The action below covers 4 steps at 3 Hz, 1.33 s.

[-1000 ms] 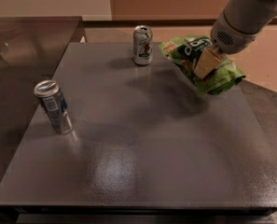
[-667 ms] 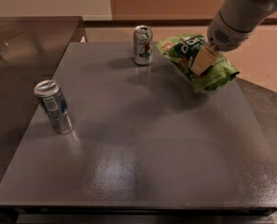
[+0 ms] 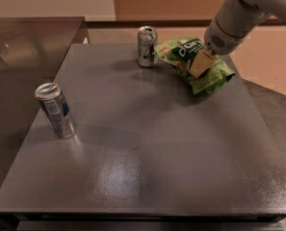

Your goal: Move green rice chip bag near 7up can

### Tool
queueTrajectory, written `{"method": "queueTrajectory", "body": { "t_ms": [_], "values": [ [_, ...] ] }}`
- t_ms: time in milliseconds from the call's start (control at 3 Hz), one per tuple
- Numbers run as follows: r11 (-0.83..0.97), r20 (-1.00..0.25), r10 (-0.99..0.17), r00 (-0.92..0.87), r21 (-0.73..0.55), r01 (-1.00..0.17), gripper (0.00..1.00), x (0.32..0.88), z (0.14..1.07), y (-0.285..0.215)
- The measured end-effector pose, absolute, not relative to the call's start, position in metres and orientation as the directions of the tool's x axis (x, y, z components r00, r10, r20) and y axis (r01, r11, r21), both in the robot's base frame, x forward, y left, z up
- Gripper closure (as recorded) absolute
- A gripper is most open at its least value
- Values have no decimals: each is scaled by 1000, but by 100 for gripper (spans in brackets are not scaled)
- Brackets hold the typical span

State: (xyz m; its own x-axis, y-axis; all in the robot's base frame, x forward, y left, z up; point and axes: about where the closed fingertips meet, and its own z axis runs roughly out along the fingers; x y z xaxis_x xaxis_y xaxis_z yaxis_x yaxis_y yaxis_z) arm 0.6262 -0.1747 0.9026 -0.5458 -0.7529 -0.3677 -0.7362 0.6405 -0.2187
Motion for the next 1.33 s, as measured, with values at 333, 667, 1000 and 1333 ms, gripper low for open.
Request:
{"method": "queueTrajectory", "body": {
  "t_ms": [333, 667, 1000, 1333],
  "values": [
    [631, -385, -758, -527, -225, -743, 35, 635, 894, -170],
    [629, -384, -759, -526, -224, -744, 13, 636, 892, -169],
    [628, -382, -760, -526, -223, -746, 0, 636, 891, -168],
    [628, -382, -760, -526, -223, -746, 0, 636, 891, -168]
  ]
}}
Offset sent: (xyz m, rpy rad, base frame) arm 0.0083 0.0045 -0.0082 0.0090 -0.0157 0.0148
